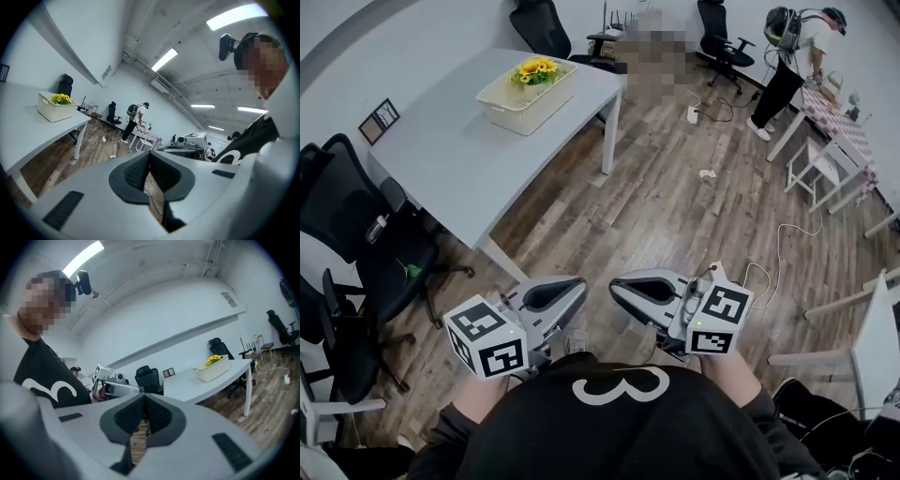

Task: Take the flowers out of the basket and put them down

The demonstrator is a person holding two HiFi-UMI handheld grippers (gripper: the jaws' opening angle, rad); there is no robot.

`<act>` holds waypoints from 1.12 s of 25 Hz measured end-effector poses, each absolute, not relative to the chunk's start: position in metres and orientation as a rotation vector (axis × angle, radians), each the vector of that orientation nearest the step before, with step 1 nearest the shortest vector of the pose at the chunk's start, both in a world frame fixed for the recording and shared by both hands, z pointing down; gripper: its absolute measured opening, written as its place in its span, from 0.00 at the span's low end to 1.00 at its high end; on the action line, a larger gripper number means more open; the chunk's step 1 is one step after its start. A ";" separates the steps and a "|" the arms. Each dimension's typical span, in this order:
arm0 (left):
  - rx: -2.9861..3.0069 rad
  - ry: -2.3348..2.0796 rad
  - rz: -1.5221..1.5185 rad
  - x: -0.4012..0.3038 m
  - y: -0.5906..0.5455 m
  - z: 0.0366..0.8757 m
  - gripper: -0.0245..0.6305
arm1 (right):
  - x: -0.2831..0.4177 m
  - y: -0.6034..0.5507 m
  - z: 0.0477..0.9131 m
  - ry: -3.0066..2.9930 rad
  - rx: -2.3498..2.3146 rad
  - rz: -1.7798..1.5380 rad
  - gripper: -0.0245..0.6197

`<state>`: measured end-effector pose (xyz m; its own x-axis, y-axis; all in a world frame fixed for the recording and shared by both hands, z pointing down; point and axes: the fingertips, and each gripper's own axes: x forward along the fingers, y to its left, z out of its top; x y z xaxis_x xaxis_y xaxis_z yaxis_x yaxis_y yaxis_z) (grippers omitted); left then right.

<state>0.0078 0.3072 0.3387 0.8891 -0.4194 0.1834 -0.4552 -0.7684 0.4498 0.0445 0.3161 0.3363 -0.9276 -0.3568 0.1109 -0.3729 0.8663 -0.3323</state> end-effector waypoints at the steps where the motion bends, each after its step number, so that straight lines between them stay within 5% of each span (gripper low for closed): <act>1: 2.557 -0.633 0.104 0.003 0.299 0.340 0.06 | 0.039 0.307 0.338 -2.991 0.585 0.556 0.05; 15: 2.517 -0.639 0.070 -0.092 0.181 0.348 0.06 | -0.053 0.189 0.344 -2.949 0.548 0.612 0.05; 28: 2.524 -0.647 0.113 -0.075 0.118 0.357 0.06 | -0.034 0.125 0.345 -2.976 0.540 0.679 0.05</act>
<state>-0.0752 0.1181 0.3574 0.8819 -0.4249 0.2041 -0.4689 -0.7465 0.4721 -0.0335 0.1246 0.3447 -0.9384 -0.3254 0.1161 -0.3435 0.8433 -0.4134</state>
